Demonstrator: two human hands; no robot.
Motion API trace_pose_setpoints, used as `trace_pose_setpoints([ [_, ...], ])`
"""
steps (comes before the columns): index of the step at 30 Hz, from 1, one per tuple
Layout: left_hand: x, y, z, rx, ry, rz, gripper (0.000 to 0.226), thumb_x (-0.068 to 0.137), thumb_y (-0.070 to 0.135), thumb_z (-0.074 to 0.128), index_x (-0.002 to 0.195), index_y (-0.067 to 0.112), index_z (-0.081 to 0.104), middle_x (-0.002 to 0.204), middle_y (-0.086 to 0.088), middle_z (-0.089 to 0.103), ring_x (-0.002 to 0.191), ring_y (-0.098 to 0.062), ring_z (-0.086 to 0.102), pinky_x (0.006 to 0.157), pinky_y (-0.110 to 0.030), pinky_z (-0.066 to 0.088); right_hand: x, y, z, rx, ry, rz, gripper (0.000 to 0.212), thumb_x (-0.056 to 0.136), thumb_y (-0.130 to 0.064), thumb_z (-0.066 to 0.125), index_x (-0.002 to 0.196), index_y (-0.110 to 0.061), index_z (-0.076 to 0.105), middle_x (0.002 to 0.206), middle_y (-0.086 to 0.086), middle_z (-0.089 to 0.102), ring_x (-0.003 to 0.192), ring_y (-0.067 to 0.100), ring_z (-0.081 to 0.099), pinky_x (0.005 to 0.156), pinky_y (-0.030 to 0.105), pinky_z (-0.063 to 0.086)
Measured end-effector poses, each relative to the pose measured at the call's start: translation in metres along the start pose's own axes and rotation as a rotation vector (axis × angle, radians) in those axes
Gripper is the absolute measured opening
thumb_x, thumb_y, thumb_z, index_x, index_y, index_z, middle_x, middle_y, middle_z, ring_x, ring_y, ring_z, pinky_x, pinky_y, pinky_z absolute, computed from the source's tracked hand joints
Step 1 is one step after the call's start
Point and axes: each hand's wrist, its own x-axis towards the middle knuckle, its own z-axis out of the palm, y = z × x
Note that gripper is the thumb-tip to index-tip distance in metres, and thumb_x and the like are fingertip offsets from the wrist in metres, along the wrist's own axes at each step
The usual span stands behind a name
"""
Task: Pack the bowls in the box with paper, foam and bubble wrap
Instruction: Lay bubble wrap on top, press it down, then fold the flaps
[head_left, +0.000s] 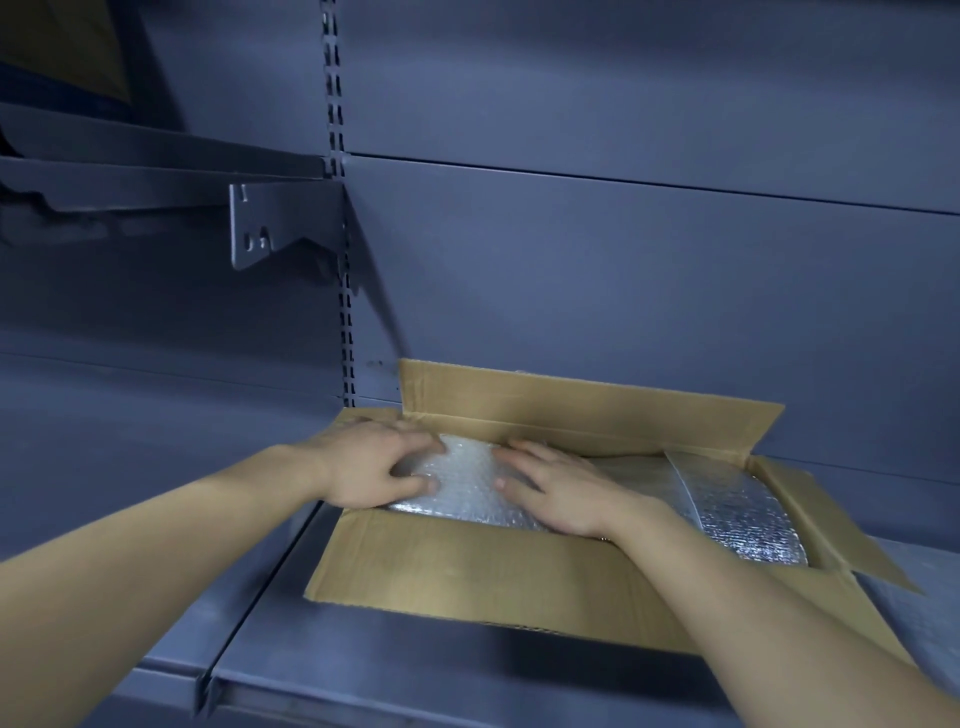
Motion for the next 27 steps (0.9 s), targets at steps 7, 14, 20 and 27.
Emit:
trace_pose_setpoints([
  [7,0.015,0.004,-0.003,0.039,0.087,-0.119,0.041,0.101,0.045,0.032,0.138,0.037,0.049,0.144,0.008,0.051,0.133,-0.017,0.042,0.111,-0.042,0.034,0.005,0.001,-0.003,0.046,0.098,0.013,0.058,0.101,-0.056,0.032,0.15,-0.027,0.037,0.157,-0.005,0.034,0.144,0.017,0.03,0.117,0.038,0.026],
  [14,0.017,0.008,0.005,0.132,0.007,-0.109,0.049,0.101,0.053,0.021,0.138,0.036,0.05,0.145,0.009,0.05,0.136,-0.014,0.041,0.114,-0.044,0.028,0.006,0.0,0.005,0.05,0.0,0.006,0.061,0.101,-0.059,0.02,0.152,-0.029,0.032,0.161,-0.009,0.026,0.149,0.015,0.019,0.12,0.04,0.018],
  [20,0.006,0.031,-0.004,-0.045,0.051,-0.063,0.07,0.09,0.073,0.033,0.151,0.043,0.02,0.16,0.017,0.022,0.146,-0.012,0.024,0.118,-0.04,0.023,-0.003,-0.004,-0.002,0.019,0.097,0.031,0.063,0.098,-0.063,0.03,0.153,-0.032,0.027,0.16,-0.006,0.026,0.147,0.019,0.025,0.117,0.042,0.024],
  [27,0.003,0.053,-0.004,-0.217,0.068,-0.019,0.087,0.072,0.084,0.032,0.149,0.044,0.026,0.157,0.016,0.029,0.146,-0.012,0.024,0.118,-0.042,0.026,-0.032,0.005,-0.006,0.065,0.212,0.051,0.059,0.097,-0.06,0.037,0.151,-0.038,0.029,0.158,-0.007,0.029,0.146,0.018,0.026,0.118,0.044,0.024],
])
